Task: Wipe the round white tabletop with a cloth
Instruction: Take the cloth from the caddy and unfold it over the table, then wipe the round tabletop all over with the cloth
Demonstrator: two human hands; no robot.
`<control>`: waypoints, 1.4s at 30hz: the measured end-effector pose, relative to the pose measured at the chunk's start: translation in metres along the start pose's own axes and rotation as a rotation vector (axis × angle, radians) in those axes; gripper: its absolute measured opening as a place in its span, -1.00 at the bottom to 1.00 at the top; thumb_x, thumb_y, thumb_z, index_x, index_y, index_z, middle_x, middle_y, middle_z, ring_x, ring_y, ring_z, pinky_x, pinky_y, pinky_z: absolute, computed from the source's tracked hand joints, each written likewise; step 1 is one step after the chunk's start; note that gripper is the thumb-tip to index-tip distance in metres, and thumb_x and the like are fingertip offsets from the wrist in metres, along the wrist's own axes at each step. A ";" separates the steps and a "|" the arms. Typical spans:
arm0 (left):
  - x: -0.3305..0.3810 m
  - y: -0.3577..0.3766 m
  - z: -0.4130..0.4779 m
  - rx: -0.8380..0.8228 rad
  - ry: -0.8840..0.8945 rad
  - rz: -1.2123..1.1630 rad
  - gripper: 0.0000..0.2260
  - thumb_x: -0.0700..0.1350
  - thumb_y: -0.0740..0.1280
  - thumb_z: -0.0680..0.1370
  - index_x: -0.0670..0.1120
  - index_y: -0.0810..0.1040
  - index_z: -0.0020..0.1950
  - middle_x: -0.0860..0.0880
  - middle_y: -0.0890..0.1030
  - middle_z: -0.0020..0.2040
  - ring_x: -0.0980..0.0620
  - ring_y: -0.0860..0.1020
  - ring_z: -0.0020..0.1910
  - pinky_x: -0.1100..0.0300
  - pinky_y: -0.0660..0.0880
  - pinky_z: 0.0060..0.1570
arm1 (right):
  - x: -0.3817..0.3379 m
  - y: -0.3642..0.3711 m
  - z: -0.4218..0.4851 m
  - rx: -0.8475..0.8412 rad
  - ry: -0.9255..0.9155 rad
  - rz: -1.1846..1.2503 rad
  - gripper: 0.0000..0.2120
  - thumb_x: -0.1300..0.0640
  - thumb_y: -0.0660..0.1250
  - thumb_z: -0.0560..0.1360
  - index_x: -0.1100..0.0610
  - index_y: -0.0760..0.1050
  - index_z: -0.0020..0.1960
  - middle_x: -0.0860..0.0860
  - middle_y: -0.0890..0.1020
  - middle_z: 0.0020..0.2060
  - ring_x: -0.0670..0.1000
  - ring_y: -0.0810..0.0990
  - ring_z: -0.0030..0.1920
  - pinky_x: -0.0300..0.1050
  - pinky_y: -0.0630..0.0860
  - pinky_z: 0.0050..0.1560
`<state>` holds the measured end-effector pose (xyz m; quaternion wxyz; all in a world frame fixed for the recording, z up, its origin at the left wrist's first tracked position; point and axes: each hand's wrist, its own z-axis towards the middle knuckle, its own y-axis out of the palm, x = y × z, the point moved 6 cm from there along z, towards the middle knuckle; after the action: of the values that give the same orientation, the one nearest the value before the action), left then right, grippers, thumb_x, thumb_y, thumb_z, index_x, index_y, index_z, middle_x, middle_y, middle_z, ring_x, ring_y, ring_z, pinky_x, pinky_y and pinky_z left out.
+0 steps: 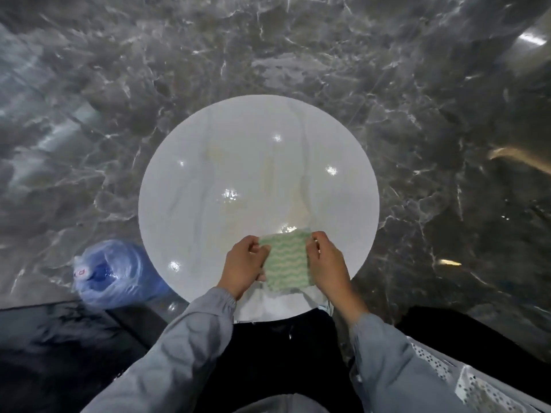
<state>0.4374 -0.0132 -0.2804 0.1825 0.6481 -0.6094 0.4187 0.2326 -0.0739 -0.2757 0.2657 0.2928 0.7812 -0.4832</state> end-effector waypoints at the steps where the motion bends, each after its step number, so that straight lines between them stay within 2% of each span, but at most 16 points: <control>1: -0.006 -0.001 0.005 0.025 0.012 0.015 -0.90 -0.09 0.43 0.63 -0.09 0.57 0.03 -0.09 0.56 -0.01 -0.03 0.58 -0.32 0.00 0.68 -0.34 | 0.003 0.007 0.004 -0.010 -0.016 -0.018 -0.83 0.00 0.11 0.72 0.01 0.42 0.04 -0.04 0.59 -0.18 0.03 0.57 -0.17 -0.02 0.45 -0.23; 4: -0.027 -0.002 0.016 0.074 0.043 0.040 -0.92 -0.05 0.45 0.62 0.02 0.57 0.03 -0.05 0.59 0.02 -0.06 0.61 -0.48 0.09 0.62 -0.43 | 0.014 0.025 0.013 -0.017 -0.071 -0.065 -0.80 0.02 0.11 0.72 0.05 0.42 0.00 -0.04 0.57 -0.19 0.00 0.55 -0.16 0.04 0.48 -0.17; 6: -0.036 -0.001 0.020 0.106 0.064 0.057 -0.91 -0.05 0.46 0.61 0.08 0.57 0.01 -0.04 0.61 0.00 -0.09 0.64 -0.49 0.11 0.61 -0.46 | 0.017 0.035 0.018 -0.006 -0.122 -0.116 -0.81 0.03 0.10 0.73 0.05 0.41 0.00 -0.06 0.55 -0.16 -0.02 0.53 -0.15 0.02 0.44 -0.16; 10: -0.055 -0.001 0.022 0.185 0.176 0.150 -0.93 -0.05 0.45 0.61 0.00 0.61 -0.03 -0.07 0.65 -0.15 -0.02 0.64 -0.51 0.06 0.63 -0.45 | 0.024 0.056 0.016 -0.002 -0.203 -0.205 -0.84 0.01 0.09 0.73 0.05 0.40 0.13 -0.02 0.54 -0.03 0.06 0.54 -0.08 0.07 0.48 -0.08; 14: -0.076 -0.003 0.018 0.222 0.245 0.195 -0.93 -0.03 0.46 0.59 0.01 0.62 -0.01 0.01 0.65 -0.14 -0.01 0.63 -0.55 0.00 0.62 -0.41 | 0.031 0.076 0.007 -0.022 -0.263 -0.307 -0.80 0.04 0.09 0.73 0.06 0.36 0.30 -0.01 0.49 0.08 0.06 0.51 -0.04 0.06 0.51 -0.08; 17: -0.089 -0.009 0.012 0.271 0.307 0.218 -0.91 -0.02 0.48 0.59 0.06 0.60 0.03 0.10 0.62 -0.14 0.00 0.62 -0.54 0.04 0.60 -0.44 | 0.028 0.079 -0.001 0.120 -0.402 -0.538 -0.78 0.20 0.28 0.64 0.15 0.45 0.29 0.09 0.53 0.06 0.14 0.49 -0.02 0.04 0.48 -0.13; 20: -0.103 -0.023 0.008 0.410 0.372 0.336 -0.84 0.06 0.50 0.56 0.11 0.61 0.10 0.18 0.63 -0.17 0.12 0.60 -0.43 0.18 0.56 -0.33 | 0.017 0.088 -0.011 0.262 -0.663 -0.543 -0.68 0.19 0.37 0.57 0.20 0.51 0.31 0.15 0.54 0.22 0.21 0.46 0.20 0.11 0.41 0.09; 22: -0.107 -0.033 0.003 0.516 0.465 0.397 -0.87 0.07 0.48 0.57 0.12 0.62 0.08 0.17 0.63 -0.17 0.19 0.58 -0.32 0.26 0.49 -0.18 | 0.013 0.110 -0.013 0.118 -0.760 -0.569 -0.57 0.02 0.25 0.65 0.17 0.43 0.46 0.13 0.46 0.42 0.18 0.37 0.43 0.13 0.37 0.35; 23: -0.110 -0.035 0.000 0.552 0.514 0.410 -0.90 0.06 0.46 0.59 0.11 0.62 0.07 0.16 0.63 -0.16 0.19 0.57 -0.28 0.27 0.48 -0.16 | 0.018 0.124 -0.013 0.016 -0.751 -0.625 -0.49 -0.06 0.14 0.69 0.15 0.31 0.56 0.13 0.32 0.55 0.17 0.23 0.56 0.15 0.24 0.50; 24: -0.115 -0.036 -0.004 0.577 0.549 0.407 -0.92 0.05 0.44 0.60 0.11 0.62 0.06 0.16 0.62 -0.16 0.17 0.57 -0.25 0.24 0.48 -0.15 | 0.024 0.137 -0.015 -0.055 -0.726 -0.692 -0.41 -0.14 0.01 0.71 0.11 0.12 0.66 0.09 0.10 0.66 0.13 -0.01 0.65 0.15 0.03 0.60; 26: -0.129 -0.039 -0.016 0.635 0.623 0.369 -0.97 0.03 0.41 0.62 0.11 0.61 0.04 0.17 0.61 -0.14 0.14 0.57 -0.21 0.22 0.48 -0.15 | 0.039 0.153 -0.020 -0.082 -0.690 -0.812 -0.36 -0.22 -0.20 0.70 -0.01 -0.26 0.68 -0.04 -0.30 0.65 0.01 -0.44 0.60 0.08 -0.38 0.58; 27: -0.135 -0.040 -0.014 0.651 0.646 0.354 -0.99 0.00 0.40 0.63 0.11 0.59 0.02 0.18 0.60 -0.14 0.14 0.56 -0.18 0.26 0.46 -0.14 | 0.044 0.156 -0.018 -0.103 -0.673 -0.823 -0.37 -0.23 -0.24 0.68 -0.04 -0.34 0.66 -0.08 -0.38 0.62 -0.02 -0.52 0.56 0.05 -0.46 0.55; 32: -0.166 -0.043 -0.027 0.700 0.795 0.256 -0.82 -0.16 0.44 0.61 0.13 0.55 0.03 0.13 0.58 -0.12 0.12 0.53 -0.11 0.25 0.44 -0.08 | 0.059 0.158 -0.048 -0.061 -0.694 -0.839 -0.37 -0.27 -0.31 0.64 -0.13 -0.34 0.65 -0.13 -0.37 0.62 -0.05 -0.53 0.55 0.07 -0.45 0.55; 36: -0.162 -0.046 -0.024 0.664 0.848 0.192 -0.93 0.01 0.37 0.60 0.19 0.53 0.02 0.20 0.58 -0.09 0.12 0.54 -0.09 0.42 0.41 -0.05 | 0.072 0.156 -0.055 -0.052 -0.731 -0.788 -0.36 -0.33 -0.30 0.61 -0.23 -0.27 0.65 -0.21 -0.30 0.63 -0.14 -0.47 0.56 0.02 -0.39 0.57; 39: -0.149 -0.061 -0.012 0.703 0.874 0.278 -0.95 0.00 0.32 0.61 0.17 0.50 -0.02 0.24 0.54 -0.12 0.18 0.51 -0.08 0.45 0.34 -0.02 | 0.082 0.124 -0.024 0.012 -0.623 -0.757 -0.38 -0.33 -0.18 0.63 -0.27 -0.20 0.65 -0.25 -0.23 0.64 -0.15 -0.38 0.60 0.05 -0.32 0.60; 42: -0.143 -0.076 0.001 0.756 0.848 0.249 -0.85 -0.14 0.37 0.64 0.11 0.52 -0.04 0.23 0.52 -0.15 0.13 0.46 -0.14 0.34 0.28 -0.08 | 0.082 0.108 0.000 0.081 -0.453 -0.816 -0.38 -0.26 -0.15 0.67 -0.16 -0.24 0.67 -0.12 -0.25 0.66 0.00 -0.34 0.63 0.16 -0.29 0.60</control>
<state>0.5233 0.0913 -0.3695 0.1161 0.3672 -0.3630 0.8485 0.2530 -0.0183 -0.3978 0.2060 -0.1410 0.7352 -0.6302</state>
